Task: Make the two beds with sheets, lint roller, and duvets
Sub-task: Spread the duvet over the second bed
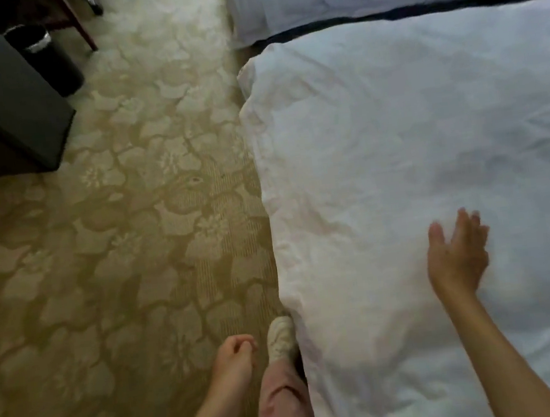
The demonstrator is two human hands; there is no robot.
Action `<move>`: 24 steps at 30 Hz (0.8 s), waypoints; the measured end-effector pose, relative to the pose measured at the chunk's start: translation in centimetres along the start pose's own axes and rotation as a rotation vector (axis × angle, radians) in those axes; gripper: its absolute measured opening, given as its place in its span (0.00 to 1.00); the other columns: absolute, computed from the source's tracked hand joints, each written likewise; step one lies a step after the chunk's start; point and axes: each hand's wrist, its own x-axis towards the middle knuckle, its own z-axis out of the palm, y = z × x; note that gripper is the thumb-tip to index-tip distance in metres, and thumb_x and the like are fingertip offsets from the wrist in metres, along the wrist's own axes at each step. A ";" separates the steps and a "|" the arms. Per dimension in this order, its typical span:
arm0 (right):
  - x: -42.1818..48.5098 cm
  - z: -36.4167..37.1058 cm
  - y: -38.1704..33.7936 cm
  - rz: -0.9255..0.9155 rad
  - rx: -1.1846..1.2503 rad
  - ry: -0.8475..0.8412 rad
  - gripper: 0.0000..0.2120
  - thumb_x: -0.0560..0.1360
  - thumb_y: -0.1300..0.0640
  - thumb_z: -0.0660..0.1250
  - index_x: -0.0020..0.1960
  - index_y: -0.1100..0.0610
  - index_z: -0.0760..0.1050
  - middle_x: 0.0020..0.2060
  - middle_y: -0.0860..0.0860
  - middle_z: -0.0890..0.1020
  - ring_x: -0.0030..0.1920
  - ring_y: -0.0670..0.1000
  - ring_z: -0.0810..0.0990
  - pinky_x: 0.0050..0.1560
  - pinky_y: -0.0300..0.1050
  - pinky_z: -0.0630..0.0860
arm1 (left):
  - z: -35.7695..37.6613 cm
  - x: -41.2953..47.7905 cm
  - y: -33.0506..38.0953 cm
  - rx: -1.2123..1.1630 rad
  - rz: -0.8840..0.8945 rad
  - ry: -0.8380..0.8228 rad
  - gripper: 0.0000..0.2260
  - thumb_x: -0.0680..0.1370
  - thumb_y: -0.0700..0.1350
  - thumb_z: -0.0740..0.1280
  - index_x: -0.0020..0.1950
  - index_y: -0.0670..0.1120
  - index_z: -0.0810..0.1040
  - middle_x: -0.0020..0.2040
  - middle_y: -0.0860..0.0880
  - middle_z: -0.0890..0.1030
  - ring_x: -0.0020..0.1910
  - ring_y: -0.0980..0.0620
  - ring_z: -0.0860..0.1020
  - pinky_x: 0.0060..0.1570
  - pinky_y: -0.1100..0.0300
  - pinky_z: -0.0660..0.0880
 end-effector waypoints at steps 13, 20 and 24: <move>12.5 1.7 -14.6 0.023 0.269 0.041 0.23 0.80 0.54 0.60 0.74 0.57 0.62 0.74 0.48 0.61 0.75 0.52 0.57 0.74 0.42 0.53 | -0.1 11.9 31.6 0.174 0.267 -0.202 0.10 0.82 0.40 0.56 0.50 0.46 0.76 0.50 0.49 0.80 0.50 0.49 0.78 0.36 0.61 0.70; 11.4 12.2 -29.8 -0.332 -0.071 -0.978 0.27 0.80 0.40 0.54 0.75 0.50 0.62 0.75 0.52 0.60 0.76 0.54 0.55 0.74 0.52 0.54 | -0.5 20.0 39.2 0.059 0.082 -0.294 0.09 0.82 0.44 0.57 0.56 0.44 0.74 0.54 0.46 0.79 0.52 0.46 0.78 0.47 0.53 0.73; 9.2 13.7 -35.3 -0.204 0.285 -1.066 0.14 0.77 0.51 0.65 0.61 0.52 0.78 0.59 0.47 0.80 0.59 0.43 0.77 0.63 0.40 0.71 | -0.4 24.7 45.3 -0.046 -0.031 -0.447 0.15 0.82 0.54 0.57 0.62 0.45 0.70 0.52 0.48 0.77 0.45 0.51 0.77 0.43 0.55 0.73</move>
